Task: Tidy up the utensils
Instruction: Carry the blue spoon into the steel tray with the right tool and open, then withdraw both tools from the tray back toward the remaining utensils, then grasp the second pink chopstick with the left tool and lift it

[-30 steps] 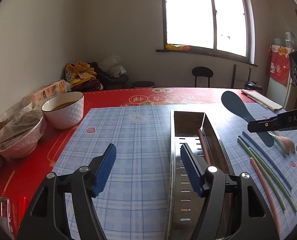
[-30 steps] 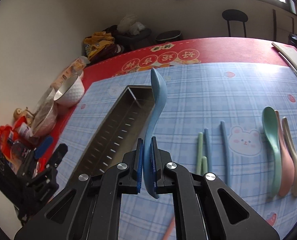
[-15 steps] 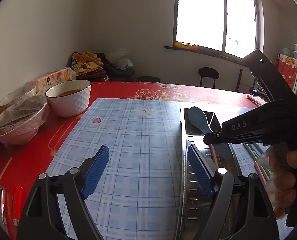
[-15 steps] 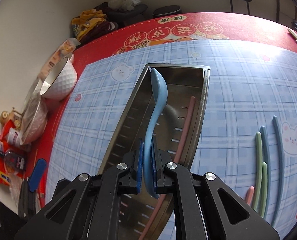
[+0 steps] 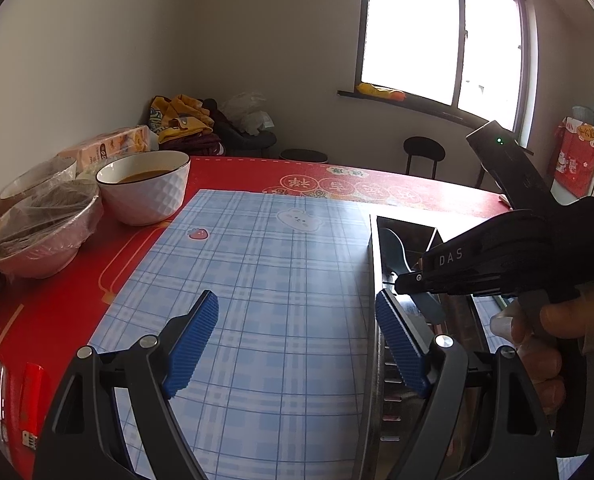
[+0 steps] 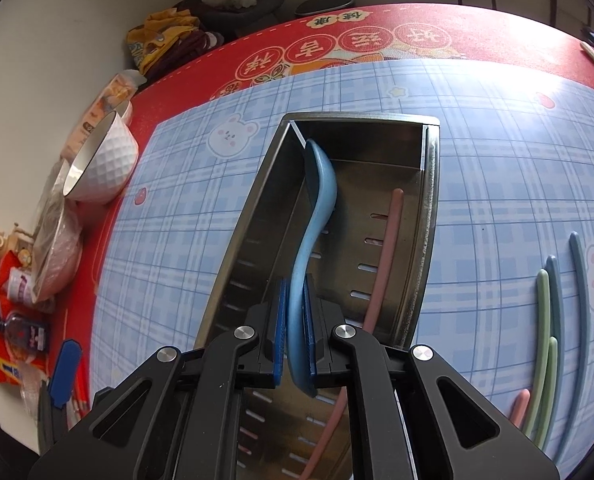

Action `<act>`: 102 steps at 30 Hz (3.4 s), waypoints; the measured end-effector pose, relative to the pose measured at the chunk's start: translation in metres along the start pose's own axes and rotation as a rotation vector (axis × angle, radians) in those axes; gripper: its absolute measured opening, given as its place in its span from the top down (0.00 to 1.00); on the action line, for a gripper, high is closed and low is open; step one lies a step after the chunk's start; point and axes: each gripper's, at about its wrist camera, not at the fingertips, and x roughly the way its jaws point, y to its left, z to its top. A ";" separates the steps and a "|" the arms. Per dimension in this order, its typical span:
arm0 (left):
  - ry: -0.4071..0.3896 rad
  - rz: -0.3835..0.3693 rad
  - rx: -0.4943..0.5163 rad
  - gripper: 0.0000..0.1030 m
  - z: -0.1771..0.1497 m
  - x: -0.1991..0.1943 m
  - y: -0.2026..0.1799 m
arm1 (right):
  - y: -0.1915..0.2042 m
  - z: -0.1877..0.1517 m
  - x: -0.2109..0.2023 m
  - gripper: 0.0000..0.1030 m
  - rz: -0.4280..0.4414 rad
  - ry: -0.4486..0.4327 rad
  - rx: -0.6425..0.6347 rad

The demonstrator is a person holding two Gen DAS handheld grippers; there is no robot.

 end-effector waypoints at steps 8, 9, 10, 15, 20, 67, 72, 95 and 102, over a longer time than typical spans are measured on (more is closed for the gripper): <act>0.002 0.000 0.004 0.24 0.000 0.001 -0.001 | -0.005 -0.001 -0.005 0.88 0.078 0.001 0.002; 0.002 0.000 0.005 0.24 0.000 0.001 -0.001 | -0.005 -0.002 -0.006 0.84 0.094 -0.001 -0.001; 0.002 0.000 0.004 0.24 -0.001 0.001 -0.001 | -0.005 -0.003 -0.008 0.81 0.101 -0.007 -0.004; 0.001 0.000 0.004 0.24 -0.001 0.001 -0.001 | -0.004 -0.005 -0.022 0.78 0.119 -0.040 -0.019; 0.008 0.002 0.001 0.24 -0.001 0.002 -0.001 | -0.010 -0.014 -0.054 0.75 0.094 -0.151 -0.098; 0.327 -0.265 0.253 0.63 -0.062 -0.003 -0.199 | -0.216 -0.113 -0.158 0.52 -0.097 -0.467 -0.106; 0.341 -0.257 0.281 0.68 -0.065 -0.001 -0.204 | -0.216 -0.115 -0.159 0.52 -0.085 -0.476 -0.104; 0.369 -0.279 0.250 0.92 -0.069 0.009 -0.205 | -0.221 -0.116 -0.163 0.52 -0.043 -0.491 -0.088; 0.370 -0.299 0.281 0.85 -0.070 0.007 -0.209 | -0.222 -0.116 -0.162 0.52 -0.031 -0.485 -0.084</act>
